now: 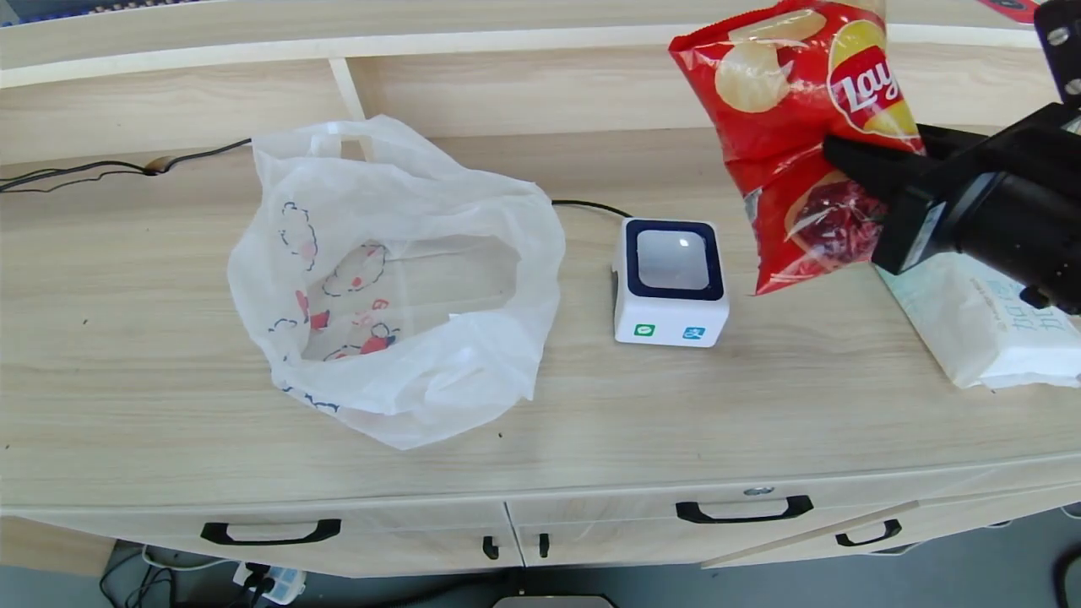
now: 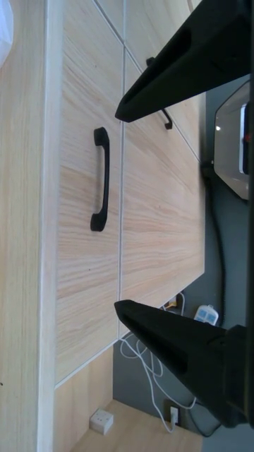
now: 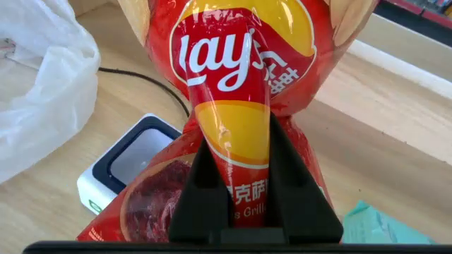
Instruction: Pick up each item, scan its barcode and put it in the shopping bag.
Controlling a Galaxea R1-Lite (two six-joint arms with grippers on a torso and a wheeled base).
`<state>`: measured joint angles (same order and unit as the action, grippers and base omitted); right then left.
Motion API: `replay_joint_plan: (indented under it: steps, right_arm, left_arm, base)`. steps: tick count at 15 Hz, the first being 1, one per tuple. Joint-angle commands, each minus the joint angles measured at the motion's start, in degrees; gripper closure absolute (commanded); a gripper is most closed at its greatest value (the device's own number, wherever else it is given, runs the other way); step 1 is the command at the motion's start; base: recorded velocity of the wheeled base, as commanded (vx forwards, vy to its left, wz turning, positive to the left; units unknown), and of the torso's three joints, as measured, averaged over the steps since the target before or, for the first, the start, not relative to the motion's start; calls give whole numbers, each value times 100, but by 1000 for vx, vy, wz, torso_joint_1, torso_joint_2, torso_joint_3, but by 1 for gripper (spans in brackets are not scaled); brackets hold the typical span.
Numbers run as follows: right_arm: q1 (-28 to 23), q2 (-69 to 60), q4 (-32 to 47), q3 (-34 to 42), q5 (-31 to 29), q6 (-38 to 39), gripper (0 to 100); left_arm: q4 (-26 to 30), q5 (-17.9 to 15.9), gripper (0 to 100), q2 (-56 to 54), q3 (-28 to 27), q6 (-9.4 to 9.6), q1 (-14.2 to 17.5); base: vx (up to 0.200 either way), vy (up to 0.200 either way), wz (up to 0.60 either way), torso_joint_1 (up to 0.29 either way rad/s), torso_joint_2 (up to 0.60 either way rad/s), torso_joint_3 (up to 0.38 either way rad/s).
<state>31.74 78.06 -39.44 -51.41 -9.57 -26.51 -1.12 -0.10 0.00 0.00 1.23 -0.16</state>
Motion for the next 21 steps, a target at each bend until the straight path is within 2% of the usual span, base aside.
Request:
replay_joint_plan:
  steps: [1, 15, 18, 21]
  right_arm:
    - [25, 693, -372, -168, 25, -328, 100]
    - [104, 843, -512, 69, 34, -310, 100]
    - [95, 579, -539, 105, 25, -293, 100]
    - [104, 166, -539, 483, 25, -284, 100]
  left_arm:
    - [-2, 1, 0, 9, 0, 0, 7]
    - [-2, 1, 0, 9, 0, 0, 7]
    - [-2, 1, 0, 0, 0, -9, 7]
    - [-2, 1, 0, 9, 0, -9, 7]
  base:
    - [0, 0, 0, 0, 0, 0]
    - [0, 0, 0, 0, 0, 0]
    - [0, 0, 0, 0, 0, 0]
    - [0, 0, 0, 0, 0, 0]
